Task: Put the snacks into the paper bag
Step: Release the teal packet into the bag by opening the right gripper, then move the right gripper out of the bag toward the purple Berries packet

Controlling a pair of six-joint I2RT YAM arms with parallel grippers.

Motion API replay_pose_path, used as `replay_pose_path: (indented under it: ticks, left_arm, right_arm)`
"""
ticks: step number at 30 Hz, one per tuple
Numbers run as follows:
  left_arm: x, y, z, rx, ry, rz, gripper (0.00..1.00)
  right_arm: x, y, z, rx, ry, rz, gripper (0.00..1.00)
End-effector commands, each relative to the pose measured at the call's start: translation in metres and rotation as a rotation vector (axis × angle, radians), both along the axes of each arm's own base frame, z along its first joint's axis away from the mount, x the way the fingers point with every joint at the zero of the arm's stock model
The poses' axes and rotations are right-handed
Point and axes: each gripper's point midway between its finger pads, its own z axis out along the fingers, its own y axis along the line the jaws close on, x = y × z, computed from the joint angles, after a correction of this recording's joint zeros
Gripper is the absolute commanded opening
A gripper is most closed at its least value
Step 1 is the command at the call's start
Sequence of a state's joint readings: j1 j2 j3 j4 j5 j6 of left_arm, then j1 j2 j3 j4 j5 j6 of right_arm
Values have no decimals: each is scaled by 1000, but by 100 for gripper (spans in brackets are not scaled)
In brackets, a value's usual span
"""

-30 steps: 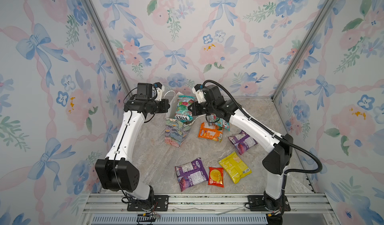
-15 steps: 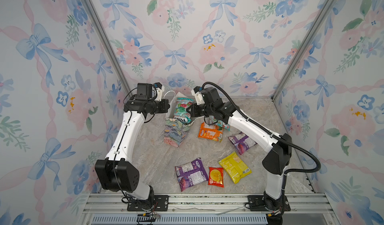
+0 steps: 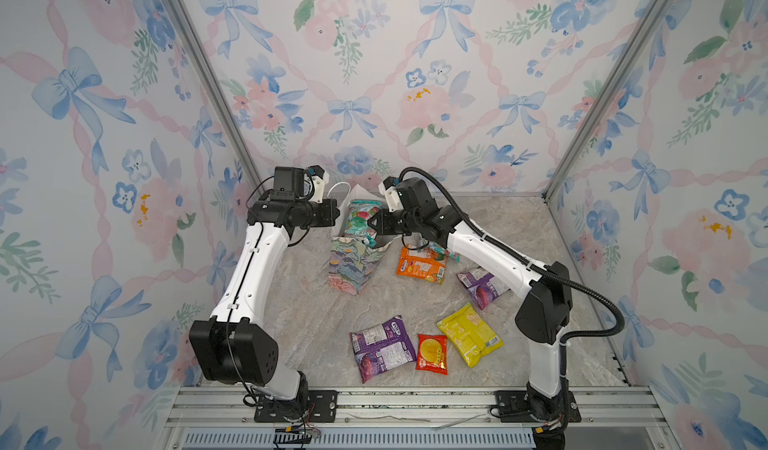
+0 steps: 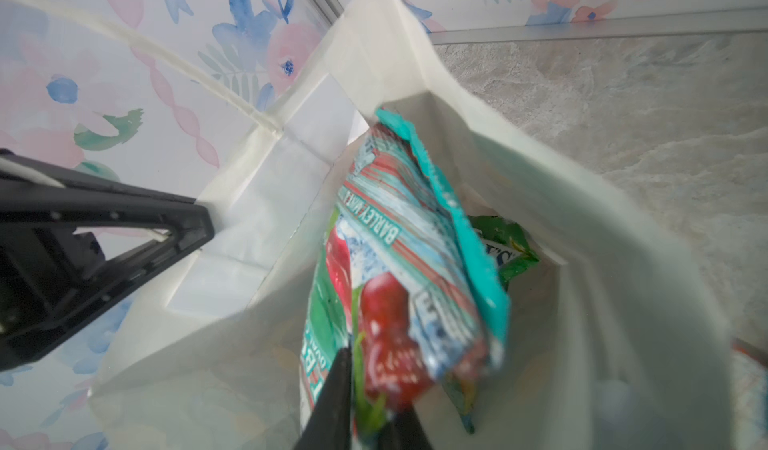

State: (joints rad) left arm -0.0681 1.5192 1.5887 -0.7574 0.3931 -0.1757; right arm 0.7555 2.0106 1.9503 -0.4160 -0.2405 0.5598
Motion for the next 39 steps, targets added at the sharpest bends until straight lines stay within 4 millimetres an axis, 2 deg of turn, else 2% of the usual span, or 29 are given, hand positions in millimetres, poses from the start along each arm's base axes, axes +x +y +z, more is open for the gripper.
replay_pose_path:
  ticks: [1, 5, 7, 9, 16, 24, 26, 29, 34, 38, 39]
  left_arm:
    - [-6, 2, 1, 28, -16, -13, 0]
    - [-6, 2, 0, 33, -15, -12, 0]
    - [-6, 3, -2, 36, -12, -11, 0]
    - [-5, 3, -3, 41, -11, -10, 0]
    - [-4, 3, -7, 42, -2, -11, 0]
    - [-4, 5, -8, 49, -7, -10, 0]
    - [-4, 4, -8, 49, -9, -10, 0]
    - [-4, 4, -8, 49, -9, -12, 0]
    - [-3, 5, -9, 56, -12, -8, 0]
    - [-2, 8, -10, 62, -17, 0, 0]
    - [-1, 9, -11, 62, -16, 4, 0]
  right_arm:
    - [7, 2, 46, 85, -84, 6, 56]
    - [7, -2, 66, 99, -140, 2, 85]
    - [8, -6, 76, 103, -165, -4, 94]
    - [8, -7, 85, 115, -185, -8, 98]
    - [8, -9, 129, 207, -286, 10, 97]
    - [14, -7, 163, 294, -345, 33, 97]
    - [16, -9, 173, 304, -363, 28, 96]
    - [19, -24, 184, 291, -392, -1, 96]
    - [14, -58, 177, 216, -380, -46, 96]
    - [2, -96, 145, 120, -349, -106, 97]
    - [-1, -103, 126, 82, -324, -119, 97]
